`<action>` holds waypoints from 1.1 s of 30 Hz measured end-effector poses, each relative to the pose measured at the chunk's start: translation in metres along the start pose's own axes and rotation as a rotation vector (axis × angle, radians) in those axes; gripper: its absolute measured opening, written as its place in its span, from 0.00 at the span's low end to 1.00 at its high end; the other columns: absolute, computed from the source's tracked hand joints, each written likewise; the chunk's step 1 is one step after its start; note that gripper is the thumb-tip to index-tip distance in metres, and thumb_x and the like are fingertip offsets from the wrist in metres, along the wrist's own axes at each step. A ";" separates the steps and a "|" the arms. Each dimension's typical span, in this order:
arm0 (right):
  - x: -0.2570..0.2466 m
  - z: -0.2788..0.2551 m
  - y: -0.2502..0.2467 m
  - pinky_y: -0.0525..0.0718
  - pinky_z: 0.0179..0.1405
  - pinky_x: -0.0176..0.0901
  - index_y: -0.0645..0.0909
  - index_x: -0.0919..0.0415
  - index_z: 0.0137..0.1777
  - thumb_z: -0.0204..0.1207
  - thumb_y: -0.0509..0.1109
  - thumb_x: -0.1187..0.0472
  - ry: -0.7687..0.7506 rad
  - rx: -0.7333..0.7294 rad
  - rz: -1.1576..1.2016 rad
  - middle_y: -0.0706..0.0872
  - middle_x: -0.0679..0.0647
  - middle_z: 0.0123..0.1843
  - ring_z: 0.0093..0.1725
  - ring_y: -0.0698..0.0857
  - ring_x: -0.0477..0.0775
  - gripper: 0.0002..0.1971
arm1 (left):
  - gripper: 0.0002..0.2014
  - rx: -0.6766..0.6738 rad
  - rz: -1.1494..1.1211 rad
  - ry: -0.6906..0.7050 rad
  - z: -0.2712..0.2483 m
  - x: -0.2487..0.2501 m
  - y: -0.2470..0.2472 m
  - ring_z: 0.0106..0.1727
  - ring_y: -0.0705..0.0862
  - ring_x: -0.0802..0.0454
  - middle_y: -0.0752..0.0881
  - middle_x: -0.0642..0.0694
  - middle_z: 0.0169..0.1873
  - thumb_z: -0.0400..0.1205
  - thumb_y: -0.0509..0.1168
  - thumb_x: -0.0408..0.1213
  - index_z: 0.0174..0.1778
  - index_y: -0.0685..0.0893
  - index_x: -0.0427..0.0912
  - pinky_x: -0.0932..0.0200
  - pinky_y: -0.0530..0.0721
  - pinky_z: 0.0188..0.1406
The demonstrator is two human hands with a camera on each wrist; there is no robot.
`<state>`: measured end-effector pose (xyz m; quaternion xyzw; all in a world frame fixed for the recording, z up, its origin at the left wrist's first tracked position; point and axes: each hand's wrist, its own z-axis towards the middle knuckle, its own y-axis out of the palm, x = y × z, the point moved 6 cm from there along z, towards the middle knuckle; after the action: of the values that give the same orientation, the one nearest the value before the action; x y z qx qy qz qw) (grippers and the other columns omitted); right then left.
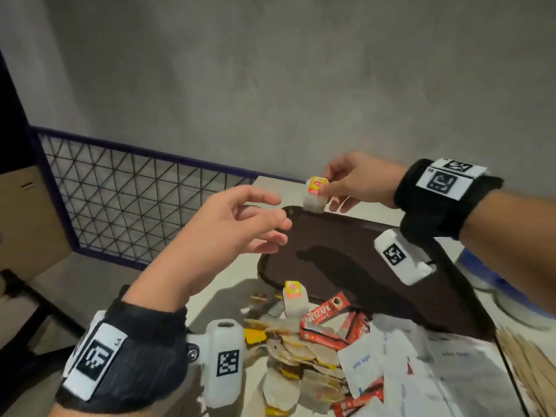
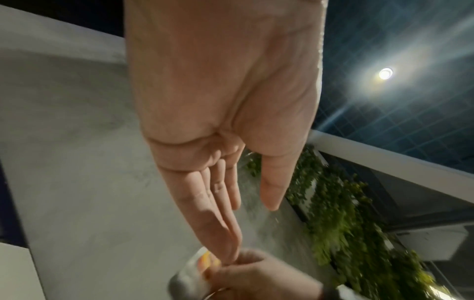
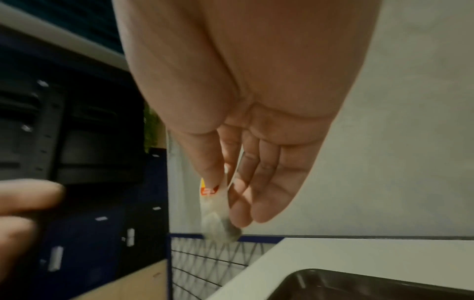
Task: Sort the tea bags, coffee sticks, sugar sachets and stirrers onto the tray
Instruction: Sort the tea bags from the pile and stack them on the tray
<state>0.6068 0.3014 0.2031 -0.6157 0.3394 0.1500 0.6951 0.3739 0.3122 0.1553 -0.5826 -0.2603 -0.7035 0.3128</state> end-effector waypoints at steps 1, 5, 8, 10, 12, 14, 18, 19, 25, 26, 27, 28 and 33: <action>0.011 0.024 0.006 0.92 0.46 0.55 0.81 0.67 0.52 0.82 0.75 0.63 0.028 -0.011 -0.035 0.90 0.64 0.43 0.39 0.91 0.56 0.08 | 0.14 0.010 -0.016 -0.001 0.002 -0.004 -0.006 0.51 0.94 0.37 0.95 0.40 0.48 0.83 0.72 0.35 0.64 0.84 0.40 0.51 0.94 0.52; 0.061 0.096 0.028 0.91 0.37 0.48 0.79 0.63 0.49 0.83 0.73 0.64 0.142 -0.073 -0.173 0.89 0.64 0.43 0.39 0.90 0.58 0.05 | 0.10 0.040 -0.051 0.048 0.009 -0.011 -0.013 0.46 0.95 0.39 0.95 0.39 0.44 0.82 0.72 0.32 0.58 0.87 0.39 0.51 0.94 0.48; 0.092 0.128 0.040 0.91 0.42 0.54 0.79 0.66 0.51 0.83 0.71 0.66 0.213 -0.118 -0.218 0.89 0.67 0.42 0.36 0.90 0.59 0.04 | 0.11 0.020 -0.144 0.088 0.011 -0.013 -0.008 0.40 0.94 0.39 0.94 0.35 0.41 0.75 0.77 0.35 0.51 0.89 0.37 0.53 0.94 0.42; 0.105 0.146 0.049 0.91 0.49 0.59 0.79 0.66 0.54 0.84 0.70 0.67 0.237 -0.141 -0.177 0.90 0.69 0.45 0.39 0.91 0.61 0.03 | 0.09 -0.011 -0.170 0.085 0.013 -0.019 -0.005 0.38 0.94 0.40 0.94 0.34 0.40 0.74 0.81 0.35 0.46 0.90 0.39 0.55 0.93 0.39; 0.110 0.162 0.058 0.91 0.47 0.56 0.78 0.65 0.53 0.85 0.69 0.67 0.237 -0.151 -0.111 0.91 0.70 0.49 0.41 0.92 0.61 0.03 | 0.07 -0.034 -0.176 0.074 0.015 -0.028 -0.004 0.37 0.94 0.41 0.93 0.34 0.39 0.71 0.76 0.36 0.44 0.91 0.43 0.56 0.92 0.38; 0.113 0.177 0.067 0.90 0.44 0.52 0.76 0.64 0.53 0.86 0.68 0.66 0.238 -0.158 -0.074 0.90 0.69 0.48 0.39 0.92 0.60 0.03 | 0.08 -0.033 -0.187 0.063 0.017 -0.035 -0.005 0.36 0.94 0.42 0.93 0.34 0.39 0.70 0.75 0.37 0.44 0.92 0.44 0.56 0.92 0.38; 0.127 0.193 0.082 0.90 0.40 0.51 0.76 0.65 0.54 0.85 0.66 0.70 0.295 -0.160 -0.058 0.89 0.66 0.43 0.34 0.91 0.57 0.02 | 0.08 -0.052 -0.191 0.060 0.017 -0.036 -0.001 0.35 0.94 0.43 0.93 0.35 0.38 0.69 0.76 0.37 0.43 0.92 0.46 0.57 0.92 0.36; 0.129 0.195 0.083 0.90 0.40 0.51 0.76 0.66 0.53 0.85 0.65 0.71 0.303 -0.144 -0.063 0.89 0.65 0.42 0.33 0.91 0.57 0.02 | 0.08 -0.050 -0.186 0.063 0.017 -0.037 -0.001 0.35 0.94 0.43 0.93 0.35 0.38 0.69 0.76 0.37 0.43 0.92 0.45 0.57 0.92 0.37; 0.122 0.178 0.071 0.93 0.46 0.60 0.77 0.70 0.57 0.85 0.71 0.58 0.343 -0.083 -0.075 0.87 0.69 0.44 0.36 0.91 0.64 0.14 | 0.10 -0.003 -0.129 0.025 0.021 -0.047 -0.003 0.35 0.93 0.41 0.93 0.34 0.37 0.71 0.82 0.32 0.43 0.90 0.36 0.53 0.94 0.39; 0.118 0.171 0.065 0.91 0.52 0.66 0.77 0.72 0.61 0.84 0.72 0.57 0.332 -0.051 -0.094 0.87 0.71 0.47 0.41 0.92 0.68 0.17 | 0.10 0.004 -0.106 0.018 0.021 -0.048 -0.003 0.35 0.93 0.42 0.94 0.35 0.37 0.72 0.81 0.33 0.45 0.89 0.36 0.53 0.94 0.40; 0.112 0.161 0.060 0.90 0.56 0.69 0.76 0.74 0.66 0.83 0.73 0.56 0.306 -0.023 -0.131 0.88 0.72 0.52 0.46 0.92 0.72 0.22 | 0.08 0.013 -0.083 0.010 0.021 -0.050 -0.003 0.36 0.93 0.43 0.94 0.36 0.38 0.74 0.78 0.34 0.46 0.89 0.37 0.53 0.94 0.41; 0.103 0.148 0.057 0.90 0.57 0.68 0.75 0.75 0.69 0.83 0.73 0.56 0.266 -0.012 -0.157 0.88 0.72 0.54 0.48 0.92 0.72 0.25 | 0.06 0.020 -0.059 0.001 0.021 -0.051 -0.004 0.36 0.93 0.43 0.94 0.37 0.38 0.77 0.76 0.34 0.47 0.89 0.38 0.53 0.94 0.42; 0.068 0.054 0.086 0.87 0.42 0.47 0.85 0.68 0.61 0.82 0.74 0.53 0.141 -0.355 -0.197 0.91 0.61 0.47 0.41 0.89 0.54 0.17 | 0.01 0.021 0.025 -0.039 0.021 -0.054 -0.003 0.37 0.93 0.45 0.94 0.38 0.40 0.83 0.73 0.32 0.48 0.88 0.38 0.51 0.95 0.46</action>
<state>0.6176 0.3560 0.0945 -0.7676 0.2937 0.0953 0.5616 0.3920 0.3367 0.1057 -0.5962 -0.2664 -0.6852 0.3227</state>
